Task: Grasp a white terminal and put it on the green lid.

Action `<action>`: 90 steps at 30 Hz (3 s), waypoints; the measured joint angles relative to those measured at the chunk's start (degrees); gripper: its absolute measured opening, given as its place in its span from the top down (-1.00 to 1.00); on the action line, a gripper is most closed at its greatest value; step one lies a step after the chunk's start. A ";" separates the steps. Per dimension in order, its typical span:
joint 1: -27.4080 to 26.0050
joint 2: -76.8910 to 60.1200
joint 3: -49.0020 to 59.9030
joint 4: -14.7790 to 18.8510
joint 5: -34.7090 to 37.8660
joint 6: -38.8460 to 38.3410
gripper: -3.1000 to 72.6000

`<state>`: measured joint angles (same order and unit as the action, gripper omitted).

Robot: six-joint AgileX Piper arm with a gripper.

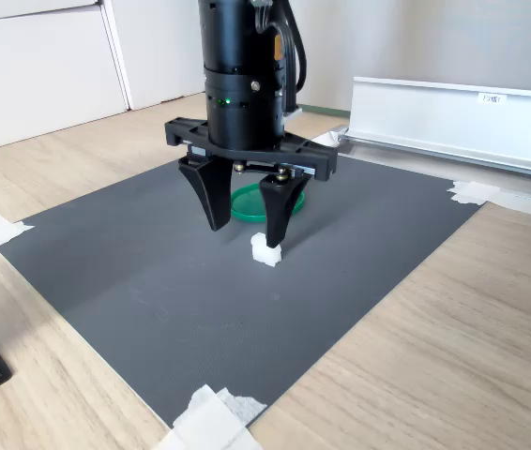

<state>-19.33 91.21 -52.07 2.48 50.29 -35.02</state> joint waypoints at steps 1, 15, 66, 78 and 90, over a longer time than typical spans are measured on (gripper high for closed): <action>0.00 -0.01 0.00 -0.01 0.00 0.00 -0.68; 0.00 -0.01 0.00 -0.88 -0.76 1.98 -0.68; -0.19 5.12 -2.43 -4.30 -1.42 2.81 -0.24; -0.19 4.84 -2.53 -4.10 -0.85 2.81 0.09; 8.49 2.81 -7.98 -1.53 1.54 2.77 0.09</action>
<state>-10.84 94.03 -60.05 0.96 51.83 -32.26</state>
